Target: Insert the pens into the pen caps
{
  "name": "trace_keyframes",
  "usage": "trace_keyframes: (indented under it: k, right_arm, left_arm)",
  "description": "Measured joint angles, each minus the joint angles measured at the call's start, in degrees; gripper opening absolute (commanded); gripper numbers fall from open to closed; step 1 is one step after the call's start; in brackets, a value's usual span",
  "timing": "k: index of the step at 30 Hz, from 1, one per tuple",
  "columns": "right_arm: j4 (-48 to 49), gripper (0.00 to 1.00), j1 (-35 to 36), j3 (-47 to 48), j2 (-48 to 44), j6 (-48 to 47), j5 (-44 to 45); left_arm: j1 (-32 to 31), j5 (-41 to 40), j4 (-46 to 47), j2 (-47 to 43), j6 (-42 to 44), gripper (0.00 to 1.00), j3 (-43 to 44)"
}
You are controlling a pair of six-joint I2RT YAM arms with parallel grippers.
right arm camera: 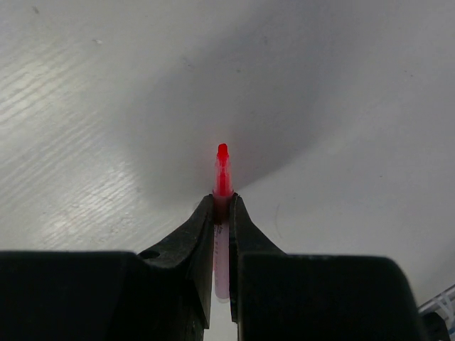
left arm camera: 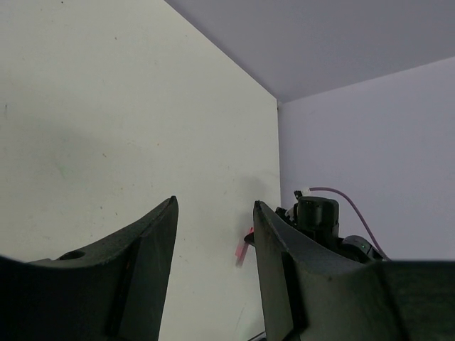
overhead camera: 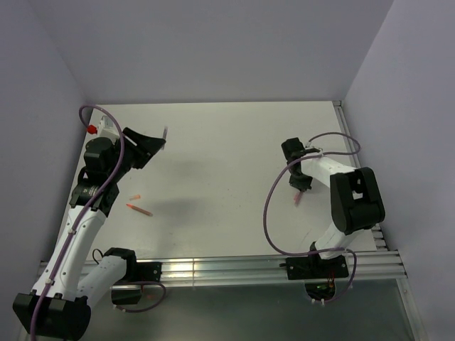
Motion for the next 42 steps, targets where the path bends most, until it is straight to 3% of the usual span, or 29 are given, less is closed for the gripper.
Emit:
trace_keyframes:
  k: [21,27,34,42]
  right_arm:
    - [4.3,0.0,21.0,14.3,12.2,2.3,-2.8]
    - [4.6,0.0,24.1,16.8,14.5,1.8,-3.4]
    - [4.7,0.0,26.3,19.1,15.0,1.4,-4.1]
    - [5.1,0.0,28.1,21.0,15.0,0.3,-4.5]
  left_arm:
    - [0.1,-1.6,-0.5,1.3,1.0,0.52,1.0]
    - [0.2,-3.5,2.0,3.5,1.0,0.5,-1.9]
    - [0.3,-4.9,5.7,12.0,-0.1,0.47,-9.6]
    - [-3.1,-9.6,9.8,17.2,-2.0,0.43,-10.3]
